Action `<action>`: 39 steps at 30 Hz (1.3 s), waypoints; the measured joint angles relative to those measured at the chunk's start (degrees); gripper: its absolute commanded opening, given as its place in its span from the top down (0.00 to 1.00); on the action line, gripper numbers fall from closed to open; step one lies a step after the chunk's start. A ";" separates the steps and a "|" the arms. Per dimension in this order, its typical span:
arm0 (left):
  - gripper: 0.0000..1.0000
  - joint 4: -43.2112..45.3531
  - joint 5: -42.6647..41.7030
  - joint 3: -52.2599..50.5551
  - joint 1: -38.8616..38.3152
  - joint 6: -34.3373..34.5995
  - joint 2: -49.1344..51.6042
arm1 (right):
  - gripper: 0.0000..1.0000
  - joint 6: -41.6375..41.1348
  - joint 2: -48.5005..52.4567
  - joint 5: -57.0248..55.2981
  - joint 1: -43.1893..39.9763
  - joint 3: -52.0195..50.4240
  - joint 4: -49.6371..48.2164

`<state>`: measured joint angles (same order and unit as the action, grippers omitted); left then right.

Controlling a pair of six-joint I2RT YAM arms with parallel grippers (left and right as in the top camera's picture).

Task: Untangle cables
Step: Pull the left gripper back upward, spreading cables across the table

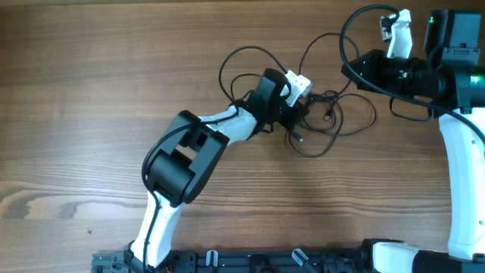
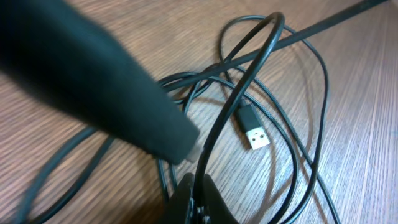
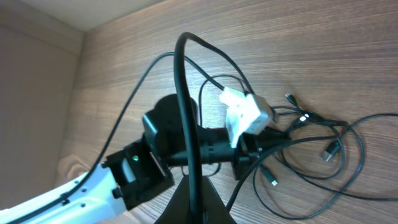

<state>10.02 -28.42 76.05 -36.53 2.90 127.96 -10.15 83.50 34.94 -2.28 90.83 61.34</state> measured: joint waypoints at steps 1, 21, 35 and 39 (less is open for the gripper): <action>0.96 -0.63 0.11 0.00 0.50 0.02 -0.63 | 0.96 0.00 0.00 -0.92 0.00 0.00 0.09; 0.96 -11.91 2.36 0.74 5.79 -1.95 -25.64 | 0.96 -1.38 0.07 -23.58 0.00 -0.76 -0.52; 0.96 -22.38 11.19 0.74 17.29 -5.97 -47.45 | 0.96 -8.83 14.43 -30.32 -0.02 -15.04 -13.42; 0.96 -25.94 11.52 0.74 22.16 -6.36 -49.27 | 0.96 -10.51 16.26 -33.70 -1.07 -15.28 -13.35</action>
<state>-15.92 -16.91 76.79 -14.37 -3.46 78.70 -20.67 99.77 1.23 -3.36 75.55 47.99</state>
